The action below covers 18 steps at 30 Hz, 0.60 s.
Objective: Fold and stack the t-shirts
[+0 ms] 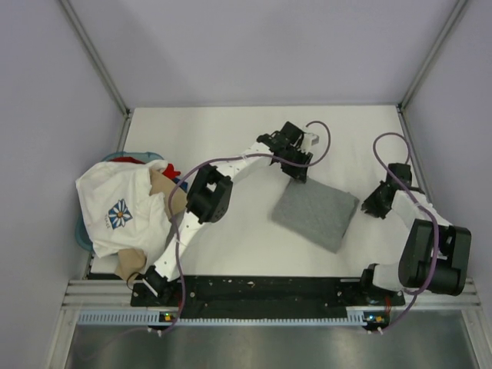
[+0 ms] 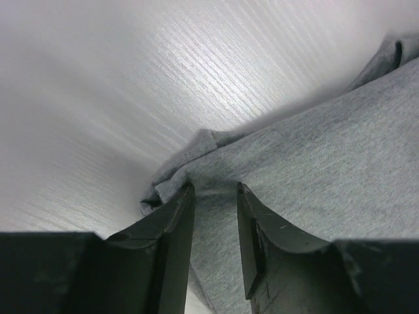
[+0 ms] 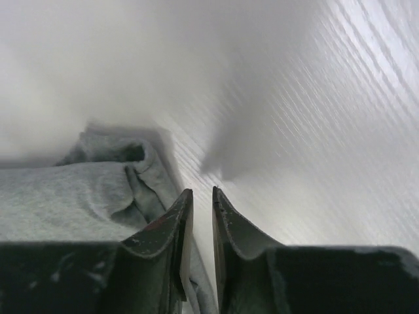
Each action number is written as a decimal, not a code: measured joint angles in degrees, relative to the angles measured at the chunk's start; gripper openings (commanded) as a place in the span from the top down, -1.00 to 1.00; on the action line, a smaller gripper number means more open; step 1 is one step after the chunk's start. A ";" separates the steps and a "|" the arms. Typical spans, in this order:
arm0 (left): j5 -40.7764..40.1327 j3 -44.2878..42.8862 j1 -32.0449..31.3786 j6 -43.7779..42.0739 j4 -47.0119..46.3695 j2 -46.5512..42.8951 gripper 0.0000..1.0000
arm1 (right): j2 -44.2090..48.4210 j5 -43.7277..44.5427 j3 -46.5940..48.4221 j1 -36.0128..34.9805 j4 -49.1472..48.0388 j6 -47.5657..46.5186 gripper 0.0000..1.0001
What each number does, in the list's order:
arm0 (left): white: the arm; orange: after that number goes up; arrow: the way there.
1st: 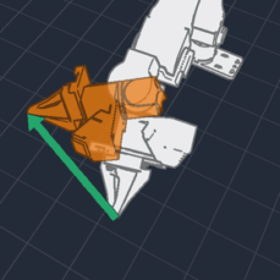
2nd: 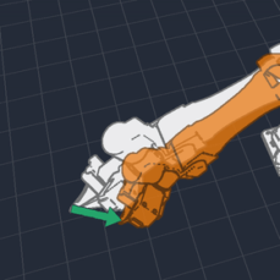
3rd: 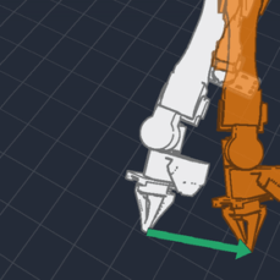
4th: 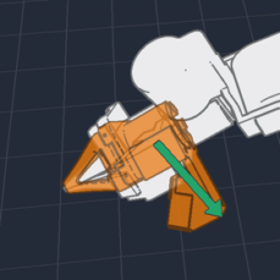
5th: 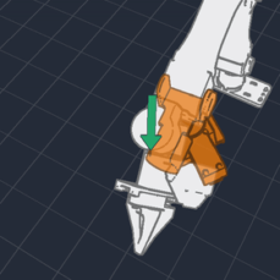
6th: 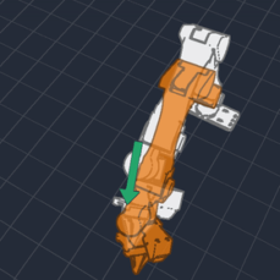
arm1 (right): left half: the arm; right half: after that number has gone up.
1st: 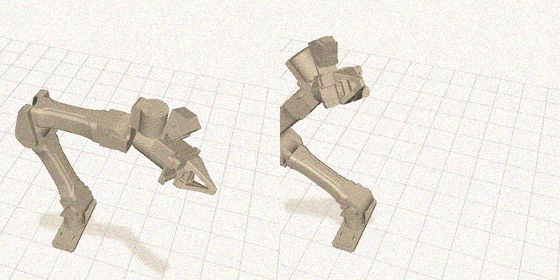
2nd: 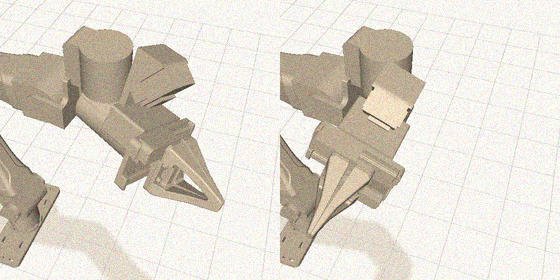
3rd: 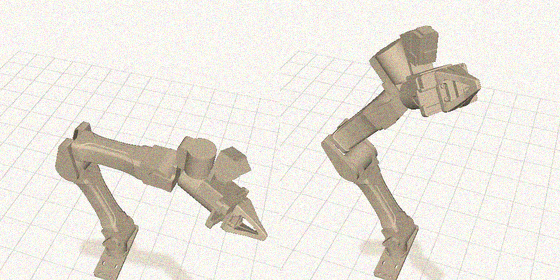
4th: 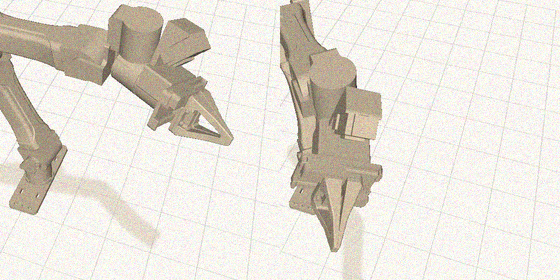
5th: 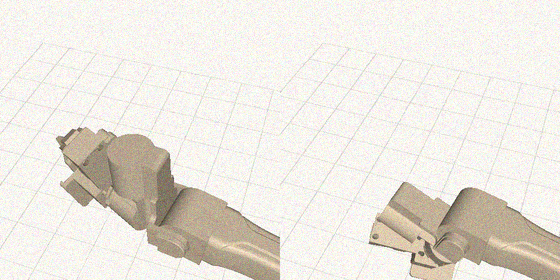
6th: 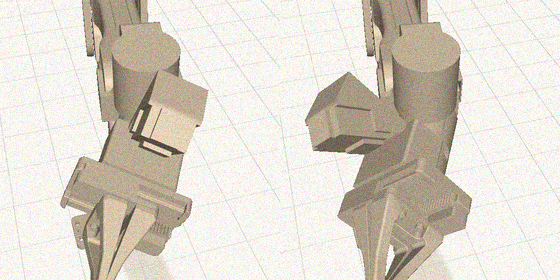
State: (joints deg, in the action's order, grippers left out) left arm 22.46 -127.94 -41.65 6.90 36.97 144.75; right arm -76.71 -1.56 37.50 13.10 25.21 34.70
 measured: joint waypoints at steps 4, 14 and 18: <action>-0.44 0.00 -0.02 -1.38 0.09 -0.55 0.04 | 0.63 -0.94 4.24 0.07 1.29 -3.82 -0.03; -2.60 11.45 0.28 -10.38 -0.22 -17.57 -0.02 | 6.86 -11.82 0.66 -0.20 -0.15 -7.19 -0.36; -2.32 21.99 0.17 -11.91 -1.31 -27.28 -0.04 | 2.32 -15.10 0.37 -0.20 -2.82 -7.28 -0.20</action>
State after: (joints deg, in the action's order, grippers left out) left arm 20.14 -105.95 -41.47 -5.02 35.66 117.47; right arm -74.39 -16.67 37.87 12.91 22.39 27.42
